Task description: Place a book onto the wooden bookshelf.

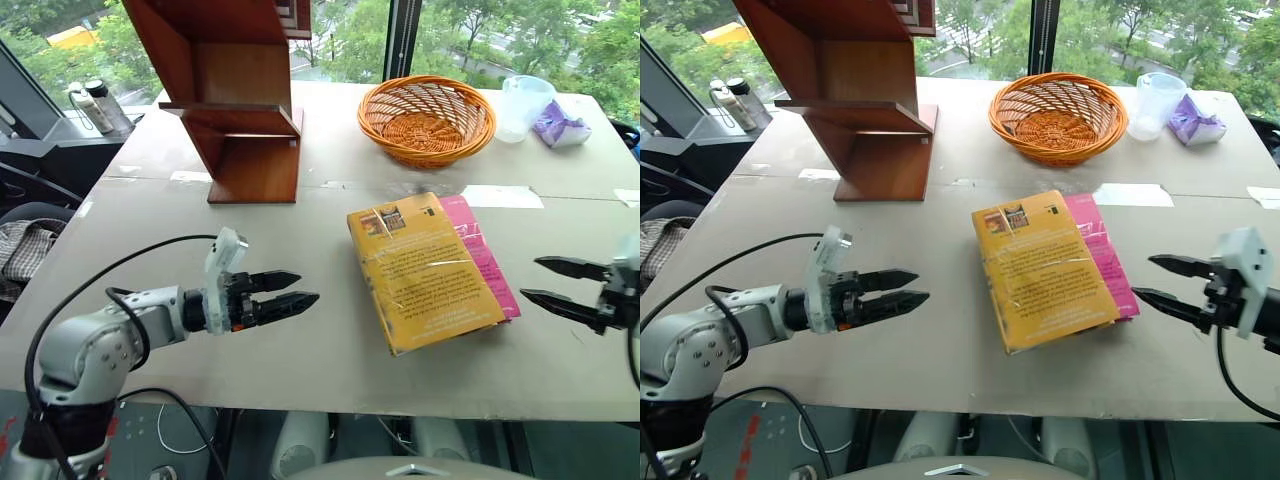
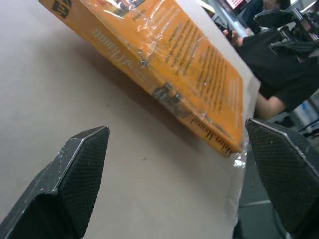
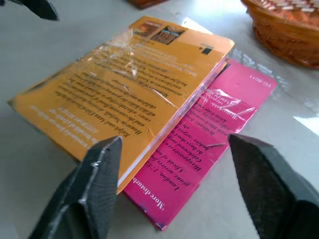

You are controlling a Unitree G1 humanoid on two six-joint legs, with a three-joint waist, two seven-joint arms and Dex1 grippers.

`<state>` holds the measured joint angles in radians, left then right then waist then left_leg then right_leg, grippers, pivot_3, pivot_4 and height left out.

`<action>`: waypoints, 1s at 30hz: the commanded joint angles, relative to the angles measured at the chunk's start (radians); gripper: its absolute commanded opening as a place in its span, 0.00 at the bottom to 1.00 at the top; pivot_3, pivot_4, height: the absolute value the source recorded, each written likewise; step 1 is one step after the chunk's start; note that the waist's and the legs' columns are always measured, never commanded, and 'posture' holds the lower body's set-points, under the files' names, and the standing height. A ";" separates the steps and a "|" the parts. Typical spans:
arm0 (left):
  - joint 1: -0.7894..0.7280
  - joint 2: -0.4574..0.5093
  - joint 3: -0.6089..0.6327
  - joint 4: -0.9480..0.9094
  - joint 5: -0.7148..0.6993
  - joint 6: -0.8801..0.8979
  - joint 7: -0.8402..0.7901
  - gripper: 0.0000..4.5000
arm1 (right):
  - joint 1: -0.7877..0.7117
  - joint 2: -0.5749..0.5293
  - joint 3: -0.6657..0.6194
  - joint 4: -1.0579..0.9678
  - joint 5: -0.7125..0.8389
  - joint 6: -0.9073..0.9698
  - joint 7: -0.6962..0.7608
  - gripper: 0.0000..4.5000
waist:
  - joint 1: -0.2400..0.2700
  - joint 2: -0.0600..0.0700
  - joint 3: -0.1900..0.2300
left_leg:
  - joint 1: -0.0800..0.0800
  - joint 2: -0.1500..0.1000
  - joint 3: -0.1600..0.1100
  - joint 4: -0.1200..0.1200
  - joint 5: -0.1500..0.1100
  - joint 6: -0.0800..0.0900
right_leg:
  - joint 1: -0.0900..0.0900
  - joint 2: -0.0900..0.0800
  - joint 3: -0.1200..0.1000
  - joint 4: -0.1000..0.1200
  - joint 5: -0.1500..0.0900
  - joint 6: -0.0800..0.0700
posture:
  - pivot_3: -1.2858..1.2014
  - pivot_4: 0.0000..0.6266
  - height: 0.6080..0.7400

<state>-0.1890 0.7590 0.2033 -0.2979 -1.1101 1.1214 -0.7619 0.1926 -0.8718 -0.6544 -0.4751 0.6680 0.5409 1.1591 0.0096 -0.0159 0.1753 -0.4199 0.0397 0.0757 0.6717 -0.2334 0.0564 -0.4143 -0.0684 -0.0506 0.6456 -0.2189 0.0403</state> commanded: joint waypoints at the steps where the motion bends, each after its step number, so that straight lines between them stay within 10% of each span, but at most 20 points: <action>1: -0.096 -0.059 0.008 0.127 -0.172 0.214 0.158 1.00 | 0.066 -0.015 -0.161 -0.058 0.126 0.010 0.087 0.99 | 0.003 -0.001 0.000 | 0.005 0.000 -0.001 -0.001 0.000 0.000 | 0.005 -0.001 0.000 0.000 0.000 0.000 | 0.52 0.24 0.95; 23: -0.323 -0.513 -0.009 0.494 -0.173 0.363 0.539 1.00 | -0.177 -0.157 0.036 0.150 0.232 -0.002 0.225 0.99 | 0.009 -0.003 0.000 | 0.002 -0.003 -0.001 -0.001 0.000 0.000 | 0.004 -0.003 0.006 -0.003 0.002 -0.005 | 0.52 0.24 0.95; 30: -0.310 -0.584 0.010 0.492 -0.166 0.381 0.536 0.45 | -0.169 -0.143 0.059 0.108 0.245 0.017 0.202 1.00 | 0.007 -0.003 0.000 | 0.001 -0.003 -0.001 -0.001 0.000 0.000 | 0.004 -0.003 0.006 -0.003 0.002 -0.005 | 0.52 0.24 0.95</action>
<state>-0.5058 0.1840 0.1991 0.2089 -1.2755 1.4931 -0.2145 0.0236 -1.0158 -0.5873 -0.3397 0.9019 0.5618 1.3648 0.0170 -0.0188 0.1753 -0.4183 0.0366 0.0748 0.6702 -0.2335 0.0566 -0.4107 -0.0711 -0.0452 0.6432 -0.2165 0.0351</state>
